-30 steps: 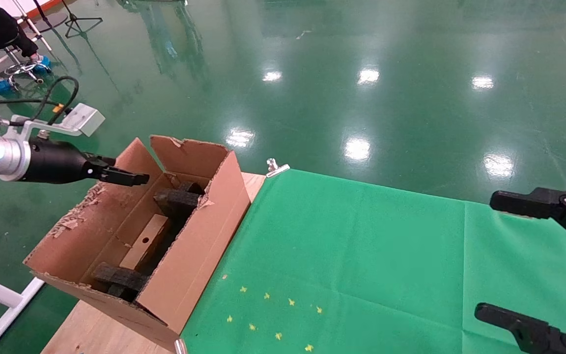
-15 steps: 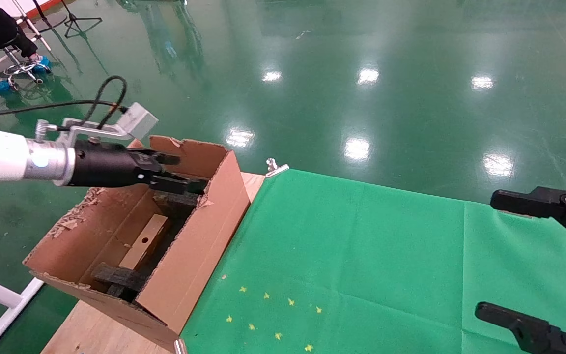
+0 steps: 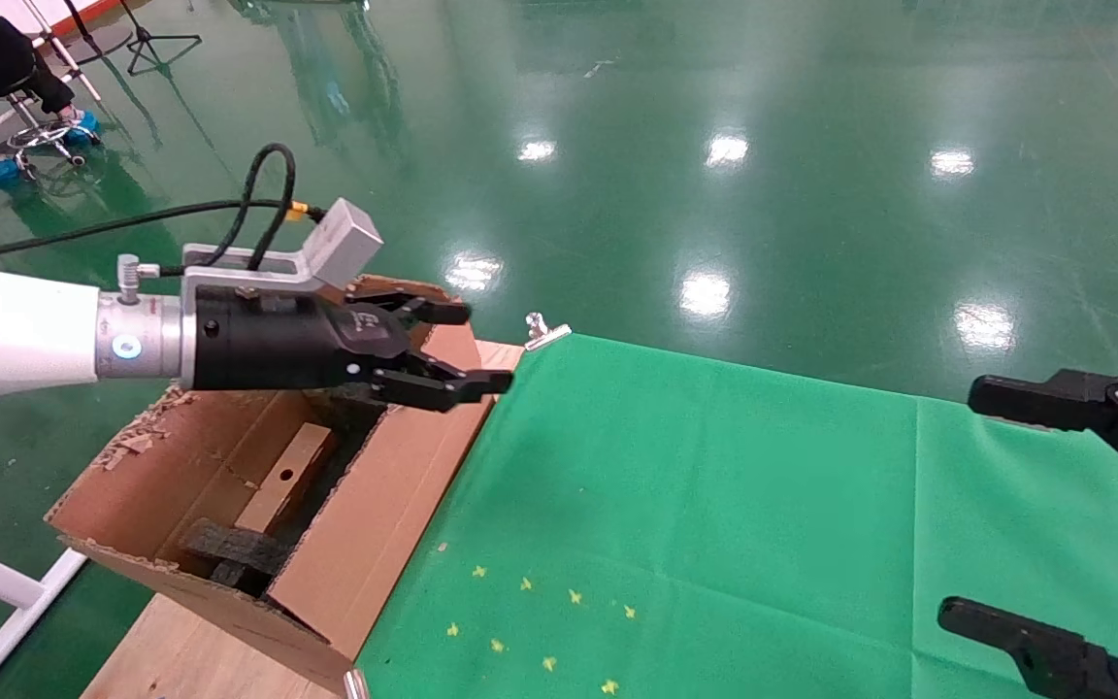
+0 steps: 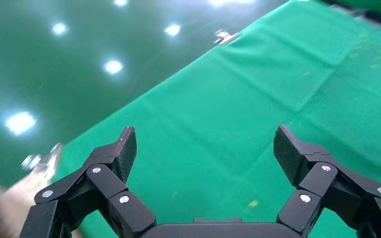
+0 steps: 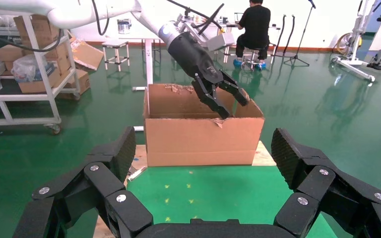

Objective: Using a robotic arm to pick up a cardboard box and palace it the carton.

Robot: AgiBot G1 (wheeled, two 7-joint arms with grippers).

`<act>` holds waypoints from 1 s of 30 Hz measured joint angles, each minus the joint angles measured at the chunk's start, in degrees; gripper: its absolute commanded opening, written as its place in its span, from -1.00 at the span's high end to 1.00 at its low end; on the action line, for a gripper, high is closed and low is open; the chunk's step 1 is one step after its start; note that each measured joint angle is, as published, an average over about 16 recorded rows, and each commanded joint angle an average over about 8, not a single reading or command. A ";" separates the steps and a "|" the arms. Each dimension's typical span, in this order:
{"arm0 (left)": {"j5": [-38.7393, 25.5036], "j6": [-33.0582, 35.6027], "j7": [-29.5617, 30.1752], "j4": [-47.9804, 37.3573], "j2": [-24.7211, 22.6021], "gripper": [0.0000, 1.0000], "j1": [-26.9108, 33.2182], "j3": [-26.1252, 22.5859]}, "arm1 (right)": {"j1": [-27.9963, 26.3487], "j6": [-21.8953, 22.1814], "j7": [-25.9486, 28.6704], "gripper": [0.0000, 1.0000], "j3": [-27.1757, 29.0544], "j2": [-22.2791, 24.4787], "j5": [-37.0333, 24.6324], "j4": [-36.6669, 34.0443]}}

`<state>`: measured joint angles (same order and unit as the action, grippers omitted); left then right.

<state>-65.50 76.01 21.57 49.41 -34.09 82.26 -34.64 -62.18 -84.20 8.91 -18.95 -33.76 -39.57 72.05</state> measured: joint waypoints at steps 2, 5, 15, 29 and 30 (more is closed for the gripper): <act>1.58 0.65 -0.72 1.61 -0.06 -1.00 -1.38 1.24 | 0.00 0.00 0.00 -1.00 0.00 0.00 0.00 0.00; 3.99 1.64 -1.83 4.08 -0.16 -1.00 -3.50 3.15 | 0.00 0.00 0.00 -1.00 0.00 0.00 0.00 0.00; 12.35 5.06 -5.65 12.63 -0.48 -1.00 -10.81 9.73 | 0.00 0.00 -0.01 -1.00 -0.01 0.00 0.01 0.00; 22.89 9.41 -10.38 23.38 -0.89 -1.00 -20.03 18.03 | 0.00 0.02 -0.01 -1.00 -0.02 0.01 0.02 -0.01; 23.35 9.60 -10.57 23.84 -0.91 -1.00 -20.43 18.39 | 0.00 0.02 -0.01 -1.00 -0.02 0.01 0.02 -0.01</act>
<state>-42.15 85.61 10.99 73.24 -35.00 61.83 -16.25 -62.18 -84.18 8.90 -18.96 -33.75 -39.55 72.04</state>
